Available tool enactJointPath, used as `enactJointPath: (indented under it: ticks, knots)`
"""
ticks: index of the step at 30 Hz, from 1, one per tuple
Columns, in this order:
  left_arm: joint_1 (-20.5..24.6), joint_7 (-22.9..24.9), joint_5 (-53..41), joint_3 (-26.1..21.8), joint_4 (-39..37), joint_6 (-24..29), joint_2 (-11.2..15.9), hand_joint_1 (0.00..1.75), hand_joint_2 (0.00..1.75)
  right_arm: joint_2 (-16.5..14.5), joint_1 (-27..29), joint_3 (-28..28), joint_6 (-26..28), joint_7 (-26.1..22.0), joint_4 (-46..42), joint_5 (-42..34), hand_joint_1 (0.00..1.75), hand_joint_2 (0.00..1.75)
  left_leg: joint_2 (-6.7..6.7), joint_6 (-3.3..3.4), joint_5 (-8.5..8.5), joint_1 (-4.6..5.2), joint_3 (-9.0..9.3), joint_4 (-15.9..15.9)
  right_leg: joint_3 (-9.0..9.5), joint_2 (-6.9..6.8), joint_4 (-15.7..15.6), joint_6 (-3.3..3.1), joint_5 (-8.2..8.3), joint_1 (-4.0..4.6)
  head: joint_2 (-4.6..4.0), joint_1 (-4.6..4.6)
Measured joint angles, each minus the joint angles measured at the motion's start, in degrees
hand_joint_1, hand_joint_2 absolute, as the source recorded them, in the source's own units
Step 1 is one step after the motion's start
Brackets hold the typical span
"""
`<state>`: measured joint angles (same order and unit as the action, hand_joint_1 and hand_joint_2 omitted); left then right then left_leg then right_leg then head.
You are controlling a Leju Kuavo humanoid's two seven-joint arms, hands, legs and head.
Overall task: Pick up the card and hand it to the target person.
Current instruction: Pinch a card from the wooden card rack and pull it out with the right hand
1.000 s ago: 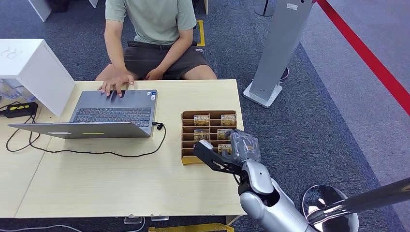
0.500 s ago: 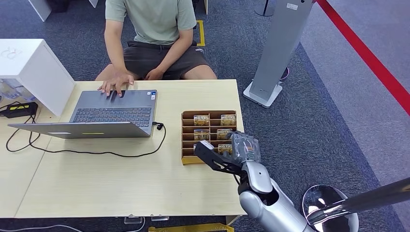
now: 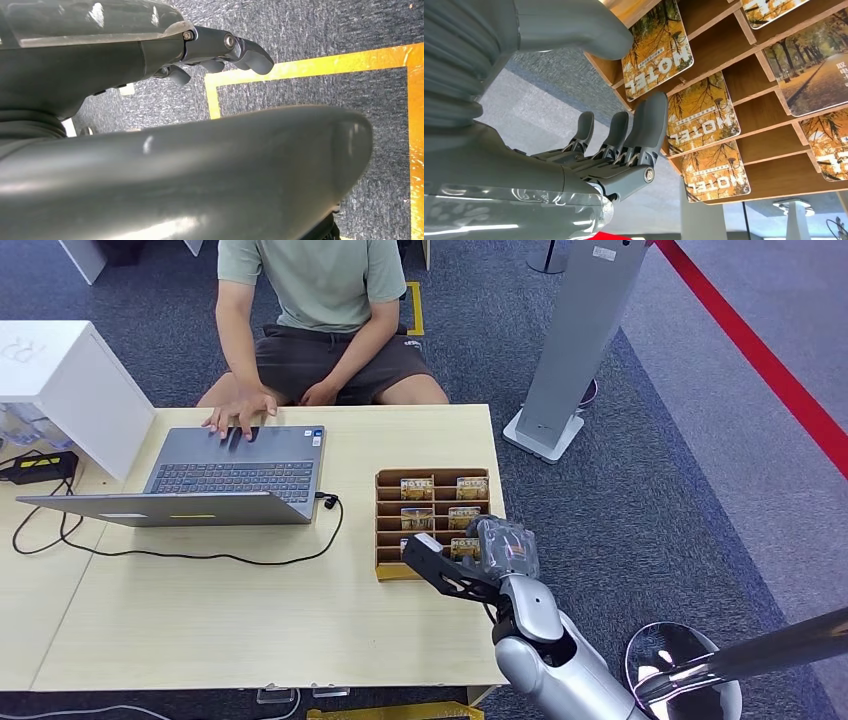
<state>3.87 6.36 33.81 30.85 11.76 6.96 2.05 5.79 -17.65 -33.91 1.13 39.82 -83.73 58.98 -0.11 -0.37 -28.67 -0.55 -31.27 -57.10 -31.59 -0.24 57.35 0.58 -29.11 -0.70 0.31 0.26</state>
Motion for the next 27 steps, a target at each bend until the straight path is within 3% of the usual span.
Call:
enactJointPath:
  ticks: [27]
  knots:
    - [0.02,0.21,0.20,0.97,0.00,-0.07,0.00,0.00,0.00,0.00,0.60,0.56,-0.48,0.00,0.08,-0.20,0.80,1.75,0.00,0.00,0.00,0.00,0.00,0.00,0.01,0.00,0.00,0.00,0.00,0.00,0.00,0.02]
